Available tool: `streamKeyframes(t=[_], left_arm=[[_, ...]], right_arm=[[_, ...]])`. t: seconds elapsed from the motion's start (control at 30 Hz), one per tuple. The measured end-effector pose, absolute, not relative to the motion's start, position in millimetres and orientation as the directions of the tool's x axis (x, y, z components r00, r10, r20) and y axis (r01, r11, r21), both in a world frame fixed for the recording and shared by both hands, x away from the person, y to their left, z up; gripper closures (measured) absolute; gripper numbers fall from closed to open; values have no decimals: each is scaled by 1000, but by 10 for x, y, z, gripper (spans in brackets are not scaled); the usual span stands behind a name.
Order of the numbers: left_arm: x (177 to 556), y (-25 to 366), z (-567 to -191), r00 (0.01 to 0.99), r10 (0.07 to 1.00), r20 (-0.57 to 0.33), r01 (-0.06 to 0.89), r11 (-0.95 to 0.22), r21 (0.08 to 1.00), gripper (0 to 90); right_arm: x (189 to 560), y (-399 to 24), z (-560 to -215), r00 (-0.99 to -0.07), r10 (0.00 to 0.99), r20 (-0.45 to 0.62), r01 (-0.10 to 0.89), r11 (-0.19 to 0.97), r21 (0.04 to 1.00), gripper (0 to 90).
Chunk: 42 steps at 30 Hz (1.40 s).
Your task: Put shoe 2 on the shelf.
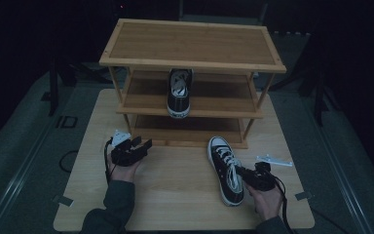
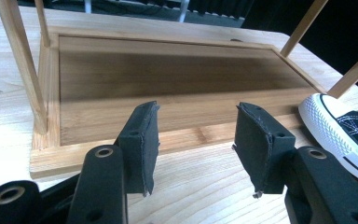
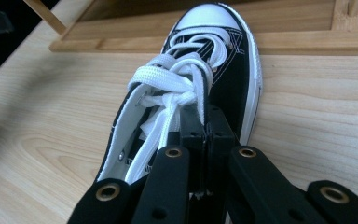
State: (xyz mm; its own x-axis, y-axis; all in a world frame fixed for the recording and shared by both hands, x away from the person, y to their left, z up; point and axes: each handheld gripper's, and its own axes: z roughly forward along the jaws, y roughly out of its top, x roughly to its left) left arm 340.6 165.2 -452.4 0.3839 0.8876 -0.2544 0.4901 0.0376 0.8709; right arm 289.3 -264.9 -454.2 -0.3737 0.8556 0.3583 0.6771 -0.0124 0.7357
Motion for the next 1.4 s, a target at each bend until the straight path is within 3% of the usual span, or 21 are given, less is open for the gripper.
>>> streamKeyframes(t=[1.4], left_arm=[[3402, 1652, -4532, 380, 888, -259, 492, 43, 869, 500]], right_arm=[[2593, -2405, -3883, -515, 779, 358, 565, -5, 825, 889]])
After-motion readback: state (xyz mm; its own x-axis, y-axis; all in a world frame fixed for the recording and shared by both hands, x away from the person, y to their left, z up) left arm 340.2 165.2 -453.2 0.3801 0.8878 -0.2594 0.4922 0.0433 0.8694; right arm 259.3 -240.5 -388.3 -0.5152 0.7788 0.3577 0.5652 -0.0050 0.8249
